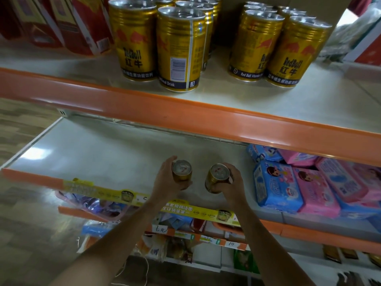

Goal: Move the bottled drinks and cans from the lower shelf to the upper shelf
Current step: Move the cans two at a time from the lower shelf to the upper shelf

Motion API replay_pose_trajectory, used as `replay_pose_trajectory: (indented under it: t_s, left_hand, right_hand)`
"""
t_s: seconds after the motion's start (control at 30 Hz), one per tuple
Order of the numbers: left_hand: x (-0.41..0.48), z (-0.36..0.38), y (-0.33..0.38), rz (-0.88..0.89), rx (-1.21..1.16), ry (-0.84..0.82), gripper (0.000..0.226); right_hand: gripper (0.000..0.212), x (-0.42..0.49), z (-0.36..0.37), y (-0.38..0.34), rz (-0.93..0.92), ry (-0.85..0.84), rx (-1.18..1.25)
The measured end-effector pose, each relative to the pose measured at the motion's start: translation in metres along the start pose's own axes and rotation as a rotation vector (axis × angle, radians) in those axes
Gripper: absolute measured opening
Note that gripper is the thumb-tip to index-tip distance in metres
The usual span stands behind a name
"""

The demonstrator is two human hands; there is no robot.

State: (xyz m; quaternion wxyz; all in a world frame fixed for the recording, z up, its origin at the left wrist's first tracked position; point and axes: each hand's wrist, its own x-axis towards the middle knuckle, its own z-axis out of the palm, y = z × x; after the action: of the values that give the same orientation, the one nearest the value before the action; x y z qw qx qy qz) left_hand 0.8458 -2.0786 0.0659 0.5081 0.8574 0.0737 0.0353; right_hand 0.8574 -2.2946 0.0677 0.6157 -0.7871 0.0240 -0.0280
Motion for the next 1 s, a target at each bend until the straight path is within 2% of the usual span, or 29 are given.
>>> replay_pose_trajectory:
  t_s: [0.07, 0.17, 0.33, 0.4, 0.6, 0.77, 0.9, 1.0]
  left_hand:
    - [-0.001, 0.008, 0.003, 0.003, 0.096, 0.077, 0.098]
    - [0.002, 0.015, 0.003, -0.036, 0.118, 0.132, 0.094]
    - [0.008, 0.024, 0.001, -0.027, 0.022, 0.158, 0.084]
    - [0.007, 0.027, 0.000, -0.014, -0.044, 0.159, 0.078]
    - [0.008, 0.030, 0.001, -0.088, -0.247, 0.112, 0.069]
    - [0.010, 0.029, 0.003, -0.109, -0.295, 0.106, 0.067]
    - [0.006, 0.024, 0.014, -0.140, -0.359, 0.103, 0.063]
    - [-0.003, 0.017, 0.023, -0.086, -0.365, 0.058, 0.062]
  right_hand:
    - [0.062, 0.000, 0.004, 0.003, 0.005, 0.016, 0.025]
    - [0.072, -0.004, 0.012, 0.012, 0.016, 0.019, 0.006]
    - [0.100, -0.008, 0.024, 0.019, 0.044, 0.106, -0.072]
    - [0.104, -0.007, 0.027, 0.019, 0.042, 0.154, -0.111]
    - [0.093, 0.000, 0.033, 0.014, 0.068, 0.196, -0.107]
    - [0.063, 0.002, 0.033, 0.003, 0.112, 0.203, -0.147]
    - [0.057, -0.003, 0.030, -0.011, 0.122, 0.164, -0.178]
    - [0.056, -0.017, 0.033, -0.024, 0.130, 0.165, -0.216]
